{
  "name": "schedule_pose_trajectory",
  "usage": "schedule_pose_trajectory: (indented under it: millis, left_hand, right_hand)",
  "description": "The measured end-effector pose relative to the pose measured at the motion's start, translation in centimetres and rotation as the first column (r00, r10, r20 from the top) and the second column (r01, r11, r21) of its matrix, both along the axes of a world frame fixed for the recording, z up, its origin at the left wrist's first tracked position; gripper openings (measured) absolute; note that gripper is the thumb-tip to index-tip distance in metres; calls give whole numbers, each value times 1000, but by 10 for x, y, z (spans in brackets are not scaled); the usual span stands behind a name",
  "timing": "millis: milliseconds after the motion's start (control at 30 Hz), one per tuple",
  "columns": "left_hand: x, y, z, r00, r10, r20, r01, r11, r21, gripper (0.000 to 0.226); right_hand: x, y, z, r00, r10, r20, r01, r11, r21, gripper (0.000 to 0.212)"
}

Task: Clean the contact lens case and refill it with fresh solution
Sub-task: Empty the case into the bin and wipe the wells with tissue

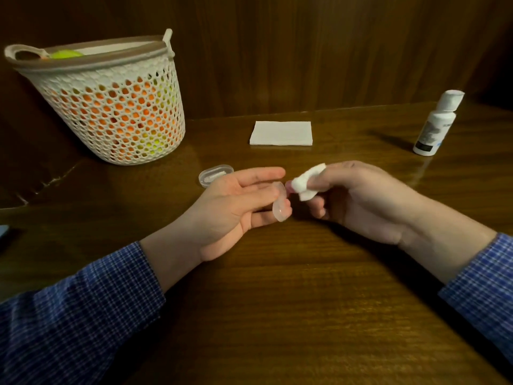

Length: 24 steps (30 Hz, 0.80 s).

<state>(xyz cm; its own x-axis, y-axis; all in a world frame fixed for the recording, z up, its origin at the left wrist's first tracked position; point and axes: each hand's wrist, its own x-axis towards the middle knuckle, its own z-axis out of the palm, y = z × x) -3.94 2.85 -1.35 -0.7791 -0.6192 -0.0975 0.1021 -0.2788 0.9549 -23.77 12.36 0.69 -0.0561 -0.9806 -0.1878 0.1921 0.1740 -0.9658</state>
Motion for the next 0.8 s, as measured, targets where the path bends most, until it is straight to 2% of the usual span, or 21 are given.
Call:
schedule_pose_trajectory:
  millis: [67, 167, 233, 333, 433, 500, 600, 800]
  left_hand:
    - [1, -1, 0, 997, 77, 25, -74, 992, -103, 40]
    - [2, 3, -3, 989, 132, 70, -99, 929, -358, 28]
    - [2, 6, -6, 986, 137, 92, -77, 877, -475, 26]
    - [4, 8, -3, 980, 142, 137, -39, 821, -569, 26]
    - [7, 9, -1, 935, 238, 263, 58, 630, -775, 30]
    - [9, 10, 0, 910, 278, 308, 112, 549, -828, 34]
    - [9, 12, 0, 888, 272, 371, 176, 544, -821, 40]
    - [7, 11, -6, 866, 305, 397, 210, 499, -841, 42]
  right_hand:
    - [-5, -3, 2, 973, -76, 218, 55, 993, 101, 44]
    - [-8, -2, 4, 944, -87, 320, 34, 985, 167, 52]
    - [-8, -4, 3, 951, -84, 297, 29, 983, 183, 52]
    - [-9, -4, 1, 965, -107, 238, 65, 982, 179, 58]
    - [-11, -3, 1, 982, -106, 156, 81, 984, 160, 43]
    - [-11, -3, -1, 986, -126, 106, 110, 984, 141, 28]
    - [-13, -5, -4, 988, -157, 4, 156, 983, 99, 19]
    - [-16, -35, 1, 938, -328, -117, 337, 939, 73, 21]
